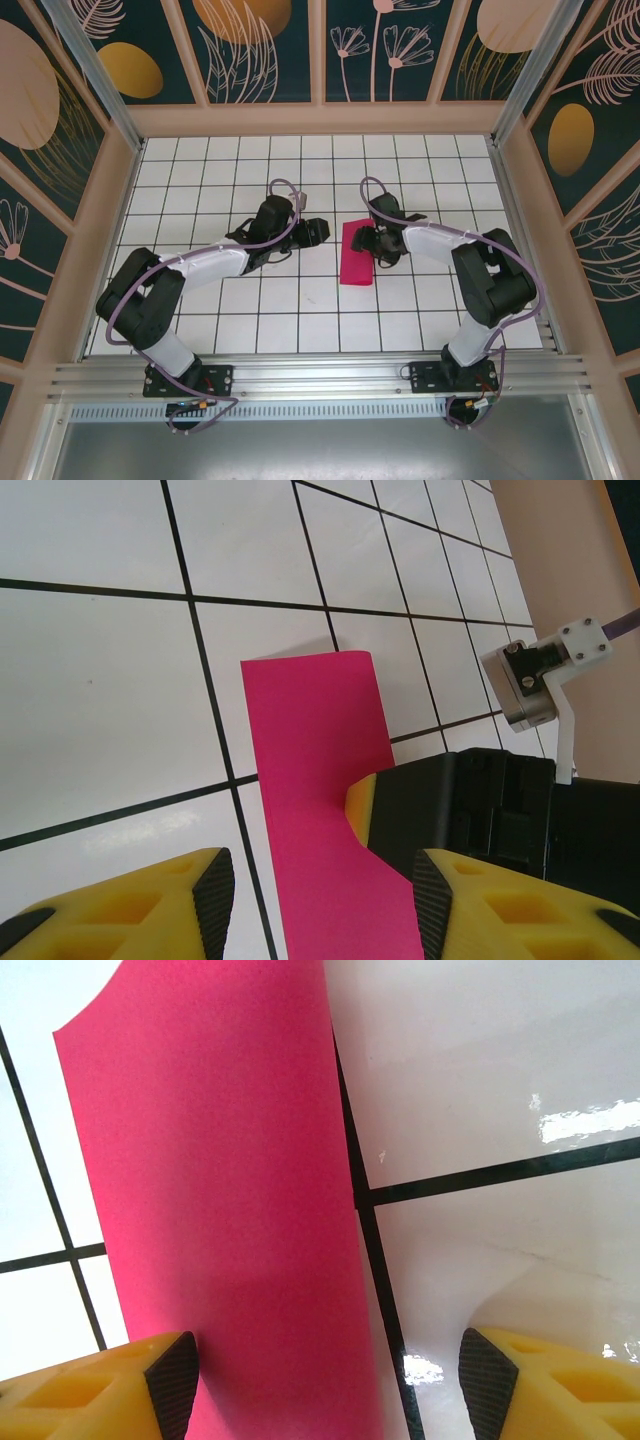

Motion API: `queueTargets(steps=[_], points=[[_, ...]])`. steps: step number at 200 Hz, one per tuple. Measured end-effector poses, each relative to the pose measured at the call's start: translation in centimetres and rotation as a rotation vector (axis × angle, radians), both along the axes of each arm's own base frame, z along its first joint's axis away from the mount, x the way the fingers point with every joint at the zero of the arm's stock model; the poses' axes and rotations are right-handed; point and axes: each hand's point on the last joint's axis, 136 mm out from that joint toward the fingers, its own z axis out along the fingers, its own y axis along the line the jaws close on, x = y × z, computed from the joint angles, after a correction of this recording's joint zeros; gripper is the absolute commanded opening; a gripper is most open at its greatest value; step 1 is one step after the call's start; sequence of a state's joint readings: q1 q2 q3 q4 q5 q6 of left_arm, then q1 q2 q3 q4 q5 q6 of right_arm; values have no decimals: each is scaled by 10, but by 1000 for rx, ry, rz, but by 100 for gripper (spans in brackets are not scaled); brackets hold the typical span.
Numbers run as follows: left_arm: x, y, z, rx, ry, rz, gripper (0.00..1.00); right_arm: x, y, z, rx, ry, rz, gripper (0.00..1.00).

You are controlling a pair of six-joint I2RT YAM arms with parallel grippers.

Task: Fold a paper plane with a square sheet of paper (pick it up from the middle)
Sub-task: Fold the square sheet of paper in half at the center of the table.

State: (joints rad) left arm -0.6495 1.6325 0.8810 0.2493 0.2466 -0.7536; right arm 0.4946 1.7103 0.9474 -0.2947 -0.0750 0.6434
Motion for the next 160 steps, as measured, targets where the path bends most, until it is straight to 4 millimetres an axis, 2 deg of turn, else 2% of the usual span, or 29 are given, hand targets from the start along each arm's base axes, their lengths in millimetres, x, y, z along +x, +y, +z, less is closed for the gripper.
queueTargets(steps=[160], points=[[2, -3, 0, -4, 2, -6, 49, 1, -1, -6, -64, 15, -1, 73]])
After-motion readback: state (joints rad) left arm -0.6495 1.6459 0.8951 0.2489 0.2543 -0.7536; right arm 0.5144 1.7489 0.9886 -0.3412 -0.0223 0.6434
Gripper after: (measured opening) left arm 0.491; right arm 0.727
